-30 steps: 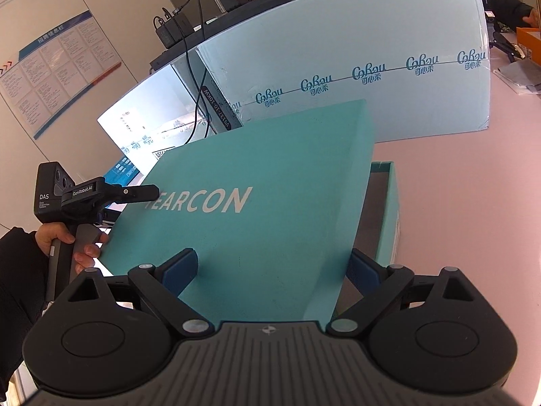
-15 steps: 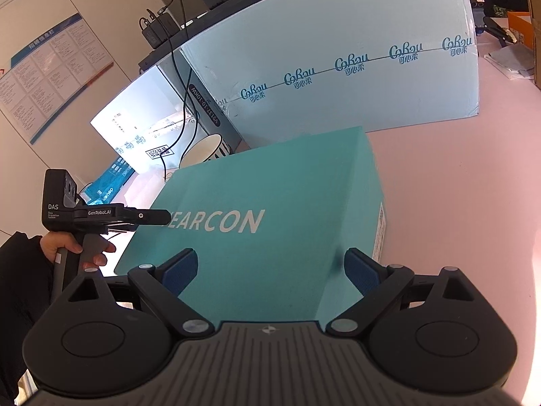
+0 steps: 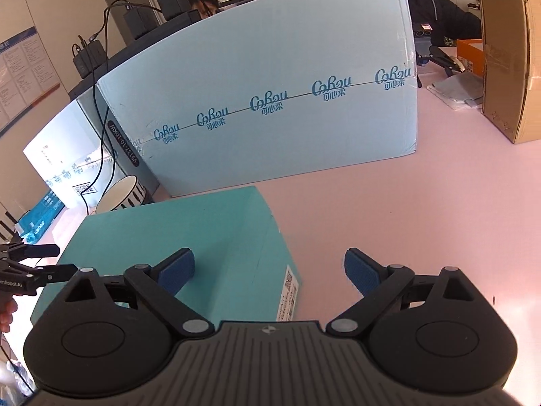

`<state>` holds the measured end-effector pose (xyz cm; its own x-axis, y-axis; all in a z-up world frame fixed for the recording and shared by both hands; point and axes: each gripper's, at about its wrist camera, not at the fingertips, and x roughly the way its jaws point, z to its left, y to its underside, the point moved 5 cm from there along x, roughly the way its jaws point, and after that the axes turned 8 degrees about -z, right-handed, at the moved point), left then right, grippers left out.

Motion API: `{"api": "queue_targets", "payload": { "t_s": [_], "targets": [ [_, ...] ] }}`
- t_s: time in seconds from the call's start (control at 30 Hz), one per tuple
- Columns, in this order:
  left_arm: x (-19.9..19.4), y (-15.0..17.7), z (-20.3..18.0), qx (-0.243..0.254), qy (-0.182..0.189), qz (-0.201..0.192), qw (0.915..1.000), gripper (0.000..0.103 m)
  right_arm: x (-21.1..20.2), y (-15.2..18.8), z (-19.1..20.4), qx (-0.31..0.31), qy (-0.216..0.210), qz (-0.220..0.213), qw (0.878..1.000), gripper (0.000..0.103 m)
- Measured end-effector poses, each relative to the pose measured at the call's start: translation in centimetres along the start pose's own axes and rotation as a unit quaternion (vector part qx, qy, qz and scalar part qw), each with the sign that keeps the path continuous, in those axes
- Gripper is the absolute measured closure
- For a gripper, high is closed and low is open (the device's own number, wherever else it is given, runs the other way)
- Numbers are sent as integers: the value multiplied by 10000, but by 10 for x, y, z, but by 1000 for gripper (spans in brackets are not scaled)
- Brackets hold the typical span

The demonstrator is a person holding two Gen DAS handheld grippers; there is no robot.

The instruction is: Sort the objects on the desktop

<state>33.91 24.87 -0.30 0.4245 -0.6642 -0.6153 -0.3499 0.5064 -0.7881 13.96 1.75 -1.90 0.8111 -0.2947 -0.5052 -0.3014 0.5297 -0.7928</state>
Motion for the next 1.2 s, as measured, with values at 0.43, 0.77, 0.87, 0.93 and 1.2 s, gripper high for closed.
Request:
{"api": "queue_targets", "payload": {
  "t_s": [0.43,0.77,0.87,0.93,1.2],
  "targets": [
    [28,-26,-66,376,798,-302,9956,0,4,3,-17,493,-145,33,9987,1],
    [-15,23,114,-2649,-302,-57,9638,0,-13,8,17,332,-749,394,9959,1],
    [-3,34,107,-2904,147,183,9566,0,-11,9,20,296,-722,439,9960,1],
    [7,41,90,-2791,412,428,9584,0,-10,11,22,282,-699,468,9961,2],
    [15,40,67,-2613,917,534,9594,1,-5,21,34,266,-915,584,9937,3]
  ]
}}
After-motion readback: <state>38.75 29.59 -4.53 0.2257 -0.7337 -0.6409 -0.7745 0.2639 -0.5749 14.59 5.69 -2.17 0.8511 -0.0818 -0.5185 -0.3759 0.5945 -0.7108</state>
